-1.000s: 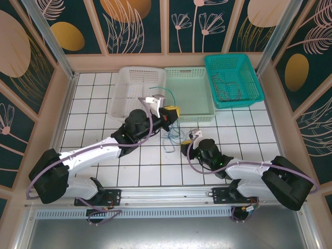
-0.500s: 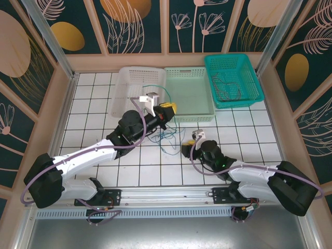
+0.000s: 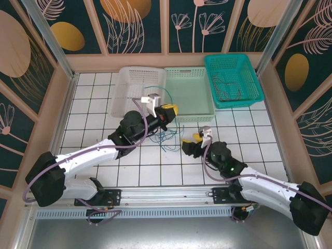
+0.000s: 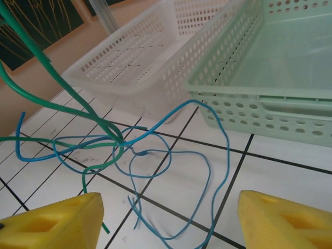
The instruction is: Untangle the cables
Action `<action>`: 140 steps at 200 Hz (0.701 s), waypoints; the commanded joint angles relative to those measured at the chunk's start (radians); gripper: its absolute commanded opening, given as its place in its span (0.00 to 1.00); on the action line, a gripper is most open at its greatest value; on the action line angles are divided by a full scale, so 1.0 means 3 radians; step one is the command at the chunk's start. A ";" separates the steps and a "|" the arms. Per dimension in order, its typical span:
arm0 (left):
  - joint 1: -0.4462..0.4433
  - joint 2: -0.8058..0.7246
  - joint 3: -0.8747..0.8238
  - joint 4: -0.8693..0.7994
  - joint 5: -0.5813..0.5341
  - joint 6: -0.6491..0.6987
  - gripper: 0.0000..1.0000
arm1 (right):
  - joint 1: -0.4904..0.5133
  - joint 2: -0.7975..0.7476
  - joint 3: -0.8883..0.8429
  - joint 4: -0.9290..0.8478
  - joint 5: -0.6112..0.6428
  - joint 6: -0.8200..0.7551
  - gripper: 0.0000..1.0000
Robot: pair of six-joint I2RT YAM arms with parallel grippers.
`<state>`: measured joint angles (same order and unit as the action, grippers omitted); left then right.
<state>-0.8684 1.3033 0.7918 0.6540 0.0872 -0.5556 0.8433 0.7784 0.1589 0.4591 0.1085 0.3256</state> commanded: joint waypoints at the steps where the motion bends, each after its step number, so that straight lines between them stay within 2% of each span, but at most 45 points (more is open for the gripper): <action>1: 0.0016 0.0042 0.0009 0.0206 0.0066 -0.0050 0.01 | -0.0087 0.0016 0.0013 -0.0042 0.0025 0.0436 0.70; 23: 0.0016 0.0078 0.0029 0.0221 0.0098 -0.0055 0.01 | -0.0217 0.0265 -0.0033 0.0360 -0.0395 0.0892 0.65; 42: 0.0020 0.0094 0.0031 0.0213 0.0113 -0.0055 0.01 | -0.0205 0.0481 -0.0020 0.0680 -0.0612 0.0893 0.62; 67: 0.0017 0.0089 0.0038 0.0184 0.0039 -0.0050 0.01 | -0.0092 0.0633 0.0103 0.0612 -0.0573 0.0625 0.60; 98: 0.0017 0.0098 0.0031 0.0208 -0.0051 -0.0104 0.01 | -0.0078 0.0642 0.0016 0.0738 -0.0635 0.0581 0.57; 140: 0.0017 0.0202 0.0015 0.0470 0.0024 -0.0266 0.01 | -0.0078 0.0911 0.0042 0.1039 -0.0651 0.0668 0.65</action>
<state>-0.8684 1.3365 0.7918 0.6933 0.0883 -0.5926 0.8135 1.0000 0.1577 0.6655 -0.0624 0.5220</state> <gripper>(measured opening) 0.054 0.634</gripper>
